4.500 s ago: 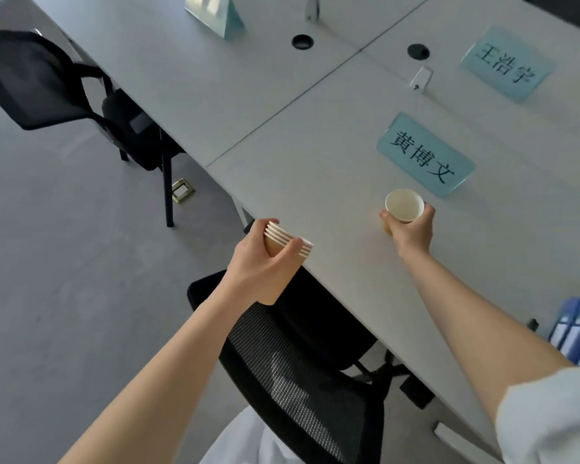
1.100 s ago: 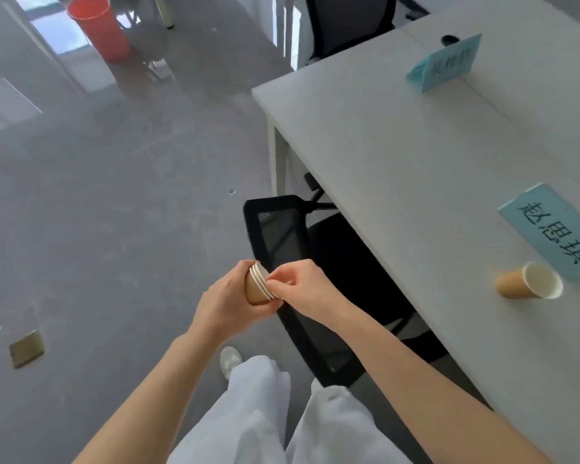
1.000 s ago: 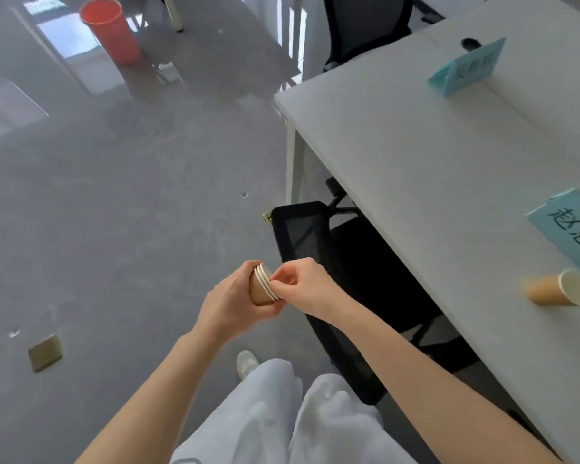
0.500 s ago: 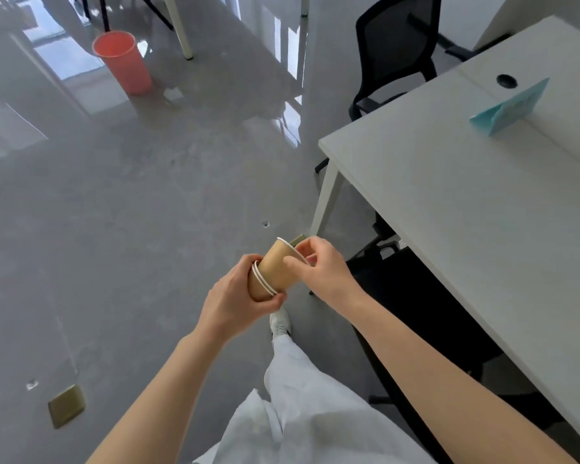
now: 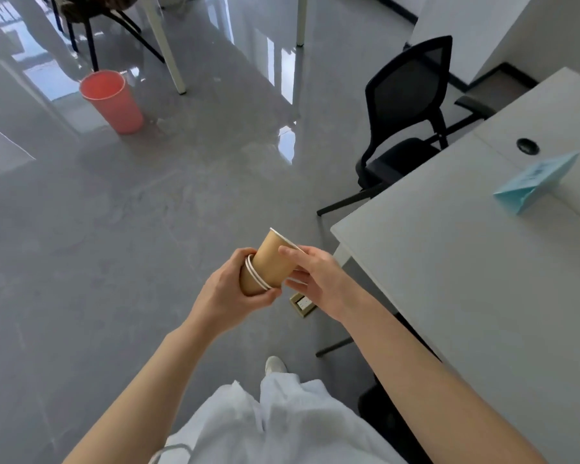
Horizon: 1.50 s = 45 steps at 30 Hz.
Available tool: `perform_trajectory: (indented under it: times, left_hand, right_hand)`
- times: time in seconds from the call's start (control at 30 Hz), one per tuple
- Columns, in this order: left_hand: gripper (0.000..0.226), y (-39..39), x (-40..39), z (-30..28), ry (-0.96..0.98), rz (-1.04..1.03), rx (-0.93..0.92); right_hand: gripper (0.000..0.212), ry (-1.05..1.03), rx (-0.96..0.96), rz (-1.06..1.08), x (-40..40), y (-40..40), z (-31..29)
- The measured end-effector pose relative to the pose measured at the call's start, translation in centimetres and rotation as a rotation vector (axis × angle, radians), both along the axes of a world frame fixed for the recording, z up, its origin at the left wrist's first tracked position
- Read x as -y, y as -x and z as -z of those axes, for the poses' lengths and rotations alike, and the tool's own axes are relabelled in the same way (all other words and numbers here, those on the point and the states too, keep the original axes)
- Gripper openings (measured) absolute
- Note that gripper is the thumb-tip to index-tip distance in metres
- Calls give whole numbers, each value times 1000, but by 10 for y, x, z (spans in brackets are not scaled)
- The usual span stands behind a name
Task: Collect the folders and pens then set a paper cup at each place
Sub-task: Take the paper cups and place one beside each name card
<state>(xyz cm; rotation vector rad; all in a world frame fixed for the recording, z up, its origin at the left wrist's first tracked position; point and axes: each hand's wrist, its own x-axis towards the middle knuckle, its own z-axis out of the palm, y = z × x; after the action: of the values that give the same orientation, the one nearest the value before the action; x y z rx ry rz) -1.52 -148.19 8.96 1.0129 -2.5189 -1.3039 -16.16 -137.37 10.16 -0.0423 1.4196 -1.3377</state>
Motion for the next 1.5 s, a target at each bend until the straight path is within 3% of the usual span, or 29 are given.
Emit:
perform_trajectory:
  times: [0.1,0.3,0.73,1.1,1.5]
  left_hand:
    - [57,35,29,2,-73,25,-29]
    - [53,106,110,15,-255,96,-50]
    - [64,279,299,13,-262,387,96]
    - [67,486,287,-2,-223,700,102]
    - [62,676,239,-5,-190,761,103]
  right_hand:
    - [69,-3,-18,47,27,31,-3]
    - [54,14,5,222,90,95,8]
    - [51,-111,-46,775,220,237,16]
    - [69,-337,-128,1243,141,400,39]
    - [70,-660,-247,1574,40,567,86]
